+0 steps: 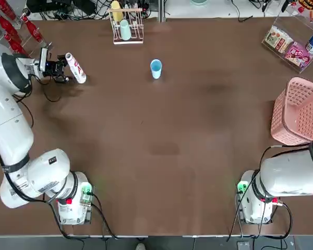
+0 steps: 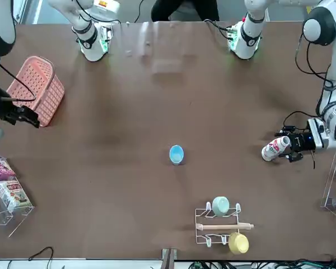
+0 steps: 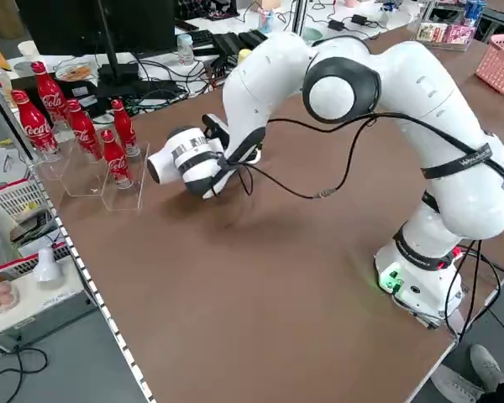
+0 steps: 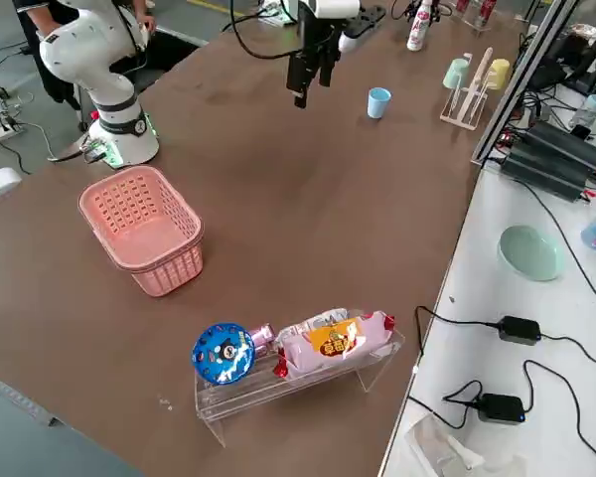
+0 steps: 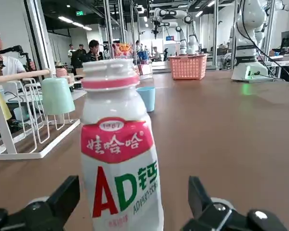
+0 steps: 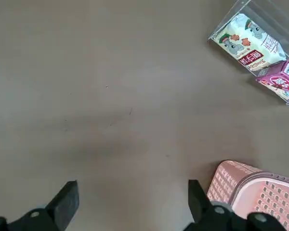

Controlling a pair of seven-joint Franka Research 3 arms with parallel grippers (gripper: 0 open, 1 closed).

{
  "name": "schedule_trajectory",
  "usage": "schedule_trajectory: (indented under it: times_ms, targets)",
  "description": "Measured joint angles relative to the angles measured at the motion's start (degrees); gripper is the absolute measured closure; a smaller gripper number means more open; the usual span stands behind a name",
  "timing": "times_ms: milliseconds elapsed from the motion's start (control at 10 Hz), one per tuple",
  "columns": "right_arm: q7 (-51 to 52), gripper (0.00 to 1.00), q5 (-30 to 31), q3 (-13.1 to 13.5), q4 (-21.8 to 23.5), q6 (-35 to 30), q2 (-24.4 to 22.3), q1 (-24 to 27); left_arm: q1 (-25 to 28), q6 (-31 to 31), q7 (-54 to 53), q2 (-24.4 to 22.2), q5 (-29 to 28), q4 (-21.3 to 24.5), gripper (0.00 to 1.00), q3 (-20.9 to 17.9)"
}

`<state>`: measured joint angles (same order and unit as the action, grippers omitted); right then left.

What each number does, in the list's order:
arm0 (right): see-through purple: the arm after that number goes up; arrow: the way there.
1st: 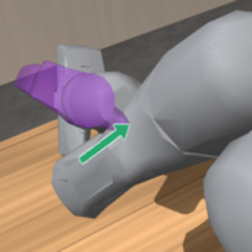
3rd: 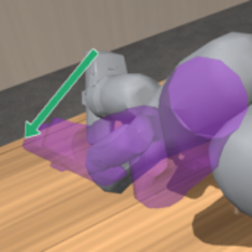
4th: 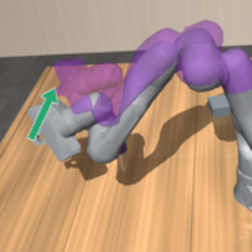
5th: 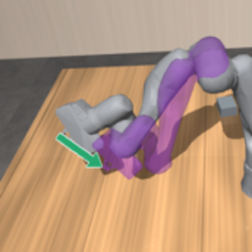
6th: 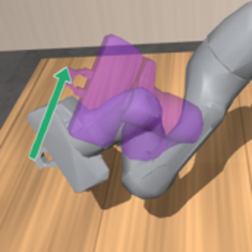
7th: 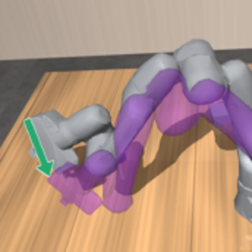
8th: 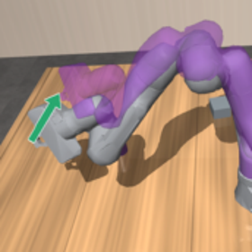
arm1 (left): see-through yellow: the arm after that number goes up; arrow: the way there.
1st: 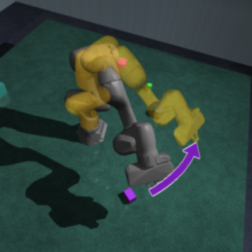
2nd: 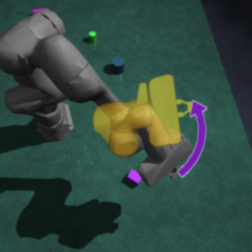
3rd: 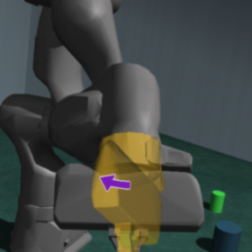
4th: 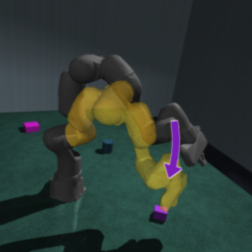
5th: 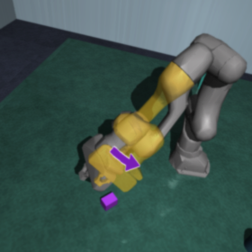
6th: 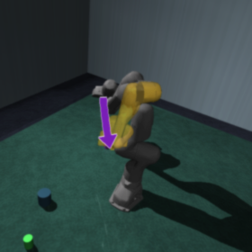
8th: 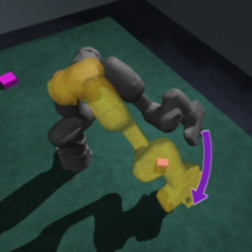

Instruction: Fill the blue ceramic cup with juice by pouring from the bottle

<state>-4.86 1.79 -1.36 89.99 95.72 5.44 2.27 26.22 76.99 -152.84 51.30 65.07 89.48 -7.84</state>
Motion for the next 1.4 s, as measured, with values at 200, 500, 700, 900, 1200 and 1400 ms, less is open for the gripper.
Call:
schedule_trajectory:
  times_ms: [200,500,700,900,1200,1400]
  targets:
    - [0.00,0.00,0.00,0.71,0.03,-0.03,-0.19,-0.26,0.79,0.00,0.00,-0.14,-1.22,-2.14,0.00,-0.01]
    - [0.00,0.00,0.00,1.47,0.07,-0.75,-0.62,-0.57,1.03,0.00,4.53,-0.90,-6.72,-7.49,0.00,-0.04]
    - [0.00,0.00,0.00,1.62,0.08,-0.79,-0.71,-0.75,0.63,-0.07,14.78,-3.87,-8.81,-11.16,0.00,0.27]
    - [0.00,0.00,0.00,2.00,0.08,-0.45,-0.74,-0.88,-1.70,-0.15,24.18,-7.95,-10.20,-13.23,0.00,0.49]
    - [-0.01,0.00,0.00,2.10,0.00,0.39,-0.80,-0.94,-8.40,4.48,35.06,-13.19,-14.49,-13.53,0.00,0.28]
    - [-0.02,0.00,0.00,2.12,-0.13,0.43,-0.86,-0.99,-12.93,7.69,41.55,-16.41,-17.00,-13.59,0.00,0.31]
